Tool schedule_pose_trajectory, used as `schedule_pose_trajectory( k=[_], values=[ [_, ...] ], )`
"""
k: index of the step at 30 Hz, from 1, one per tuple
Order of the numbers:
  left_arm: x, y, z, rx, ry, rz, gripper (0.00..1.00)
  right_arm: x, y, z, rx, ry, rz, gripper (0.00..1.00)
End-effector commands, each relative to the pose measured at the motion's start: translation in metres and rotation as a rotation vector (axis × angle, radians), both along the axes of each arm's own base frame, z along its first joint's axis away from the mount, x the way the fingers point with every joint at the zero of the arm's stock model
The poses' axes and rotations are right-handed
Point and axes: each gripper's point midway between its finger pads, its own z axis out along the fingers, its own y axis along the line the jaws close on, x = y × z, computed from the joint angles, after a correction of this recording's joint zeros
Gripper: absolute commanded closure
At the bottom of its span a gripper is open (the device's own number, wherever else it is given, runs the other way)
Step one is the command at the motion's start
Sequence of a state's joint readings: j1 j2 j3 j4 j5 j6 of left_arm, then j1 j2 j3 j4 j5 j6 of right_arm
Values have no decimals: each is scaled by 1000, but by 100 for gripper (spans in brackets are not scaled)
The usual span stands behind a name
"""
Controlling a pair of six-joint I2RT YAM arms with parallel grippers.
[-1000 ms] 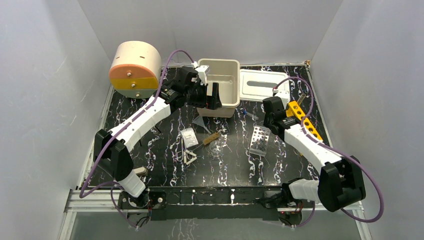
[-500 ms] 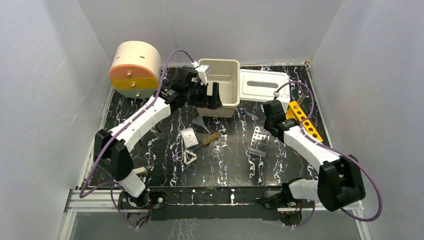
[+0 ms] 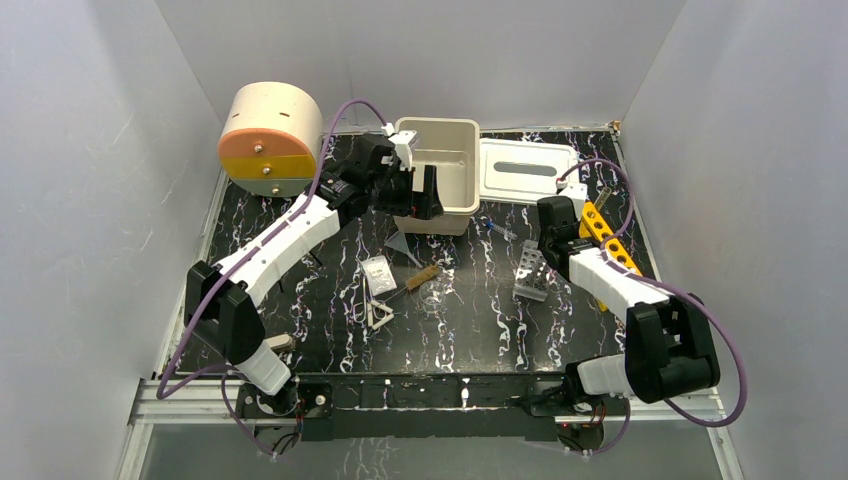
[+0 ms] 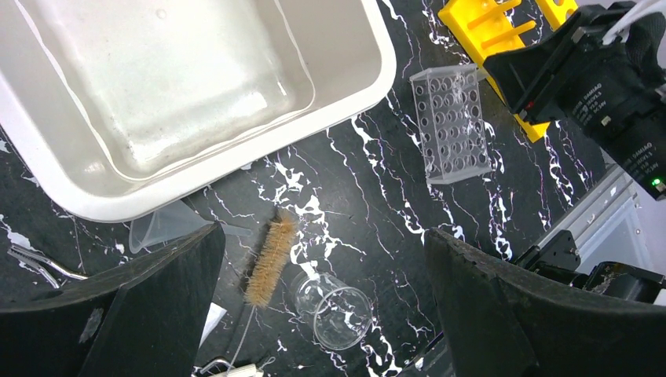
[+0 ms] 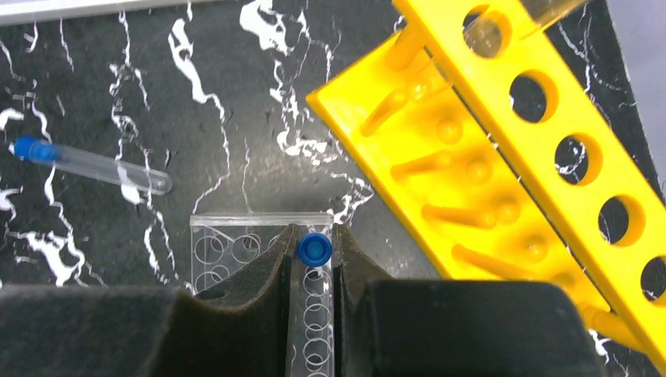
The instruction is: Organize the chemistry lab equipment
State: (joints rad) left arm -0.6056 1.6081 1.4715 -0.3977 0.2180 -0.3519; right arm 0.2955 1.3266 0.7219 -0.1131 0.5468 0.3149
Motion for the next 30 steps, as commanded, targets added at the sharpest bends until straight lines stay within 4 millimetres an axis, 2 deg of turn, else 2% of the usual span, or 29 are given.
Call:
schedule_pose_trajectory(
  k=[1, 5, 14, 21, 25, 27, 30],
  values=[
    [-5, 8, 25, -24, -55, 11, 2, 32, -9, 21, -7, -136, -12, 80],
    [-4, 9, 25, -16, -60, 15, 2, 38, -9, 18, 14, -144, -11, 80],
    [-3, 11, 24, -5, -65, 21, 2, 25, -15, 7, 35, -108, -56, 76],
    [-3, 11, 23, -2, -65, 19, 2, 20, -19, 3, 40, -83, -95, 65],
    [-3, 11, 23, -3, -66, 19, 2, 20, -20, 14, 43, -81, -106, 48],
    [-3, 12, 25, -3, -70, 20, 2, 22, -17, 26, 54, -92, -95, 40],
    [-2, 14, 27, -1, -76, 32, 2, 26, -9, 59, 70, -103, -31, 30]
  ],
)
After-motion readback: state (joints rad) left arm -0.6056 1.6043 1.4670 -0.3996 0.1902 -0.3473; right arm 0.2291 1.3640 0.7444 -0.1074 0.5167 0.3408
